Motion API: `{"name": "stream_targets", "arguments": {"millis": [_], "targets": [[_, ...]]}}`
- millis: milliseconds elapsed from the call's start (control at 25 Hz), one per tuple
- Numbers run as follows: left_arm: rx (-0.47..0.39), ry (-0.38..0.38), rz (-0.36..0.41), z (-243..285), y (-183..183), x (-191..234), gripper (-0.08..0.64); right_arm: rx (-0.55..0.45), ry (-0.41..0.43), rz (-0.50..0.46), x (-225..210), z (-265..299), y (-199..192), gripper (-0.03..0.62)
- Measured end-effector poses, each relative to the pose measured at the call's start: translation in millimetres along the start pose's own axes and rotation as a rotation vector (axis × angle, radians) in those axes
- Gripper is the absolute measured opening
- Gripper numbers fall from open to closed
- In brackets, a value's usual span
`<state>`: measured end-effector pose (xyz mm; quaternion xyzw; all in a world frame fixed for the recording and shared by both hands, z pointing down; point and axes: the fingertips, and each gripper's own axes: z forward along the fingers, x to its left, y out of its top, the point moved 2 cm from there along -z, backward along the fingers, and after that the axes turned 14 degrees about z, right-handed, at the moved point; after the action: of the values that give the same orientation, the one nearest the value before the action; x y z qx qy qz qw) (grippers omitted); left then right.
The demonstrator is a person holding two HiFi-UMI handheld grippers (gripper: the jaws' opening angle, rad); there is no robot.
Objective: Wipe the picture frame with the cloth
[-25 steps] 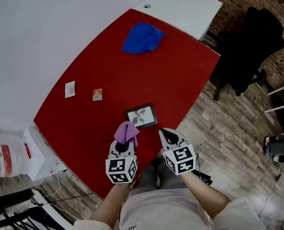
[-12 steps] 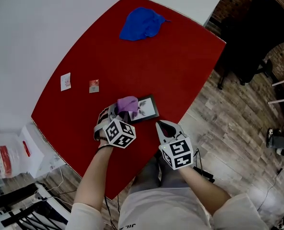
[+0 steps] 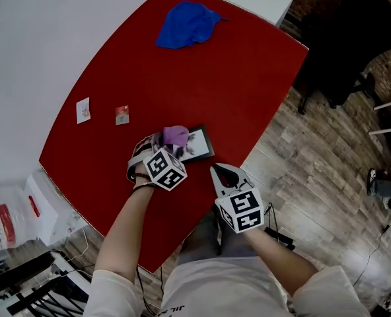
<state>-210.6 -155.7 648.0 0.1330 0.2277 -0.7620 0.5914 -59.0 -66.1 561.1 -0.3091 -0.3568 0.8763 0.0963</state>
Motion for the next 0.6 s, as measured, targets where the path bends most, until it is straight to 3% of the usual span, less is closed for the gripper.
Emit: {"name": "stream_targets", "arguments": {"millis": [400, 600], "targets": [[-0.018, -0.076, 0.099, -39.6, 12.9, -85.0, 0.063, 0.000, 0.018, 0.011, -0.3, 5.9, 0.8, 0.005], [-0.011, -0.070, 0.101, -39.9, 12.9, -79.9, 0.063, 0.001, 0.021, 0.009, -0.4, 4.6, 0.2, 0.005]]}}
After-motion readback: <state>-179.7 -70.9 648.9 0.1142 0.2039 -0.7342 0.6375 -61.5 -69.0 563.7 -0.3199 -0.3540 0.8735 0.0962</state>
